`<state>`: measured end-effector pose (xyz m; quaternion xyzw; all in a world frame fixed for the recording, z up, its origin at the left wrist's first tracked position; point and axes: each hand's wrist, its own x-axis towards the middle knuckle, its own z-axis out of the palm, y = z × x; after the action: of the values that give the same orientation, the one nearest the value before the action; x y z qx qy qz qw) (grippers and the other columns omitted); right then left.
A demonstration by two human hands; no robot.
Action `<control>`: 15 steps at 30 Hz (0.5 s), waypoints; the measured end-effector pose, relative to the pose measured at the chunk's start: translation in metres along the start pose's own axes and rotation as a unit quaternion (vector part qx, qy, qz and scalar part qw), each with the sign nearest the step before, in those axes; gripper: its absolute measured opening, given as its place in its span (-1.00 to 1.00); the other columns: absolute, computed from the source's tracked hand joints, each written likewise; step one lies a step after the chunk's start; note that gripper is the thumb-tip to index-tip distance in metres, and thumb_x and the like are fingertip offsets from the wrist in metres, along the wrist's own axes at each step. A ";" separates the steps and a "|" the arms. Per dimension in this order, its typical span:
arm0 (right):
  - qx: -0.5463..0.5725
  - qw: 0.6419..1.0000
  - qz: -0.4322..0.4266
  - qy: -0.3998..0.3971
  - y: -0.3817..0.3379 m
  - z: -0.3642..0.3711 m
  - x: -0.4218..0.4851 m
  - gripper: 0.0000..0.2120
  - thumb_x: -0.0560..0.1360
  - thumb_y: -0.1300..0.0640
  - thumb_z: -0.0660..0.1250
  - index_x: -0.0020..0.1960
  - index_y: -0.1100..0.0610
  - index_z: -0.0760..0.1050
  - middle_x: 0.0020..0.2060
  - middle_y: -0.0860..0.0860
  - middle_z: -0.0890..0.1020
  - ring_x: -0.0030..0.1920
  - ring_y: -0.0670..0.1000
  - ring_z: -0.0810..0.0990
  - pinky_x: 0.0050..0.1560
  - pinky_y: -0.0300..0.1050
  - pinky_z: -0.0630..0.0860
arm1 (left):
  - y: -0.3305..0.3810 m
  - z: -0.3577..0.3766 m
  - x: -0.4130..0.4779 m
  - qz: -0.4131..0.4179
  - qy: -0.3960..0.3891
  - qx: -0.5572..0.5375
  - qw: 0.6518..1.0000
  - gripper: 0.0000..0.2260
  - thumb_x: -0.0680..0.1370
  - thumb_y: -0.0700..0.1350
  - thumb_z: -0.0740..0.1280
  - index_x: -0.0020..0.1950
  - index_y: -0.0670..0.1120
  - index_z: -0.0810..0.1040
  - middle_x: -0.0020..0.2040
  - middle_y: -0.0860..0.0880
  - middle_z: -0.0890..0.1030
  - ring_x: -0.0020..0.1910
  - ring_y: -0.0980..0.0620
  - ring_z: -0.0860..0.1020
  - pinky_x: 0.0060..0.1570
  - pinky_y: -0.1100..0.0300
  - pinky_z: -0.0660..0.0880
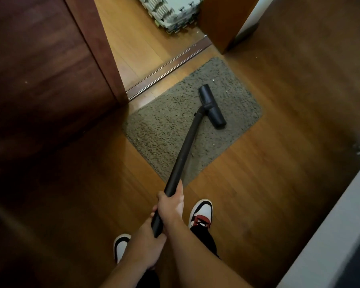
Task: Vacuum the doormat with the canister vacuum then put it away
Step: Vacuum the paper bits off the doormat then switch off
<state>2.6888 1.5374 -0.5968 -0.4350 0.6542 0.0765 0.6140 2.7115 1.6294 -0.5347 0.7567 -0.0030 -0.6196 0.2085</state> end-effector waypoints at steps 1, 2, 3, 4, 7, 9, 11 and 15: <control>-0.002 1.000 -0.005 0.000 -0.005 -0.006 0.005 -0.23 0.59 0.24 0.28 0.63 -0.18 -0.02 -0.01 0.17 0.62 -0.53 -0.05 0.55 -0.44 -0.11 0.56 | 0.007 0.004 0.003 0.006 0.002 0.003 1.000 -0.58 0.59 0.01 0.29 0.46 0.10 0.35 0.02 0.13 0.62 -0.05 0.13 0.59 -0.16 0.23 0.51; -0.002 1.000 -0.007 0.000 -0.010 -0.012 0.010 -0.23 0.59 0.24 0.27 0.63 -0.18 -0.01 0.00 0.17 0.61 -0.53 -0.05 0.55 -0.44 -0.12 0.56 | 0.014 0.009 0.007 0.010 0.002 0.000 1.000 -0.58 0.59 -0.01 0.29 0.45 0.10 0.36 0.00 0.12 0.62 -0.06 0.11 0.59 -0.14 0.20 0.52; -0.001 1.000 -0.009 0.001 -0.014 -0.018 0.016 -0.23 0.59 0.24 0.27 0.63 -0.18 -0.01 0.00 0.16 0.61 -0.53 -0.05 0.54 -0.45 -0.12 0.56 | 0.021 0.013 0.011 0.009 0.002 -0.003 1.000 -0.60 0.58 -0.02 0.30 0.42 0.10 0.38 -0.02 0.11 0.63 -0.08 0.10 0.60 -0.12 0.17 0.54; 0.001 1.000 -0.010 0.003 -0.020 -0.025 0.022 -0.24 0.59 0.24 0.27 0.63 -0.18 -0.01 0.01 0.16 0.61 -0.53 -0.05 0.55 -0.44 -0.12 0.56 | 0.028 0.017 0.016 0.008 0.004 -0.002 1.000 -0.63 0.58 -0.02 0.30 0.39 0.10 0.41 -0.04 0.11 0.63 -0.11 0.10 0.61 -0.13 0.16 0.55; 0.007 1.000 -0.014 0.005 -0.036 -0.044 0.038 -0.27 0.60 0.23 0.28 0.62 -0.16 0.03 0.00 0.16 0.60 -0.52 -0.06 0.54 -0.44 -0.11 0.57 | 0.052 0.028 0.028 0.014 0.017 0.019 1.000 -0.68 0.57 0.03 0.31 0.32 0.13 0.43 -0.09 0.12 0.63 -0.19 0.12 0.63 -0.25 0.22 0.57; 0.014 1.000 -0.017 0.006 -0.046 -0.055 0.048 -0.27 0.60 0.24 0.28 0.61 -0.17 0.04 -0.06 0.14 0.59 -0.52 -0.05 0.54 -0.43 -0.10 0.57 | 0.069 0.034 0.034 0.015 0.019 0.030 0.999 -0.73 0.58 0.05 0.31 0.27 0.15 0.44 -0.10 0.12 0.63 -0.21 0.11 0.63 -0.24 0.20 0.59; 0.018 1.000 -0.021 0.008 -0.056 -0.066 0.057 -0.29 0.60 0.25 0.27 0.59 -0.19 0.07 -0.10 0.13 0.58 -0.51 -0.03 0.53 -0.43 -0.09 0.58 | 0.086 0.039 0.040 0.010 0.019 0.032 0.999 -0.79 0.58 0.06 0.30 0.21 0.15 0.45 -0.14 0.08 0.63 -0.27 0.07 0.64 -0.34 0.20 0.57; 0.019 1.000 -0.019 0.012 -0.075 -0.085 0.079 -0.30 0.60 0.24 0.28 0.59 -0.18 0.07 -0.05 0.17 0.61 -0.50 -0.02 0.55 -0.42 -0.08 0.58 | 0.117 0.049 0.051 0.002 0.020 0.024 1.000 -0.86 0.58 0.04 0.31 0.10 0.20 0.40 -0.21 0.03 0.64 -0.40 0.01 0.63 -0.49 0.24 0.51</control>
<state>2.6860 1.4003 -0.6132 -0.4364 0.6548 0.0473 0.6153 2.7072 1.4943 -0.5523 0.7736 -0.0150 -0.6038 0.1915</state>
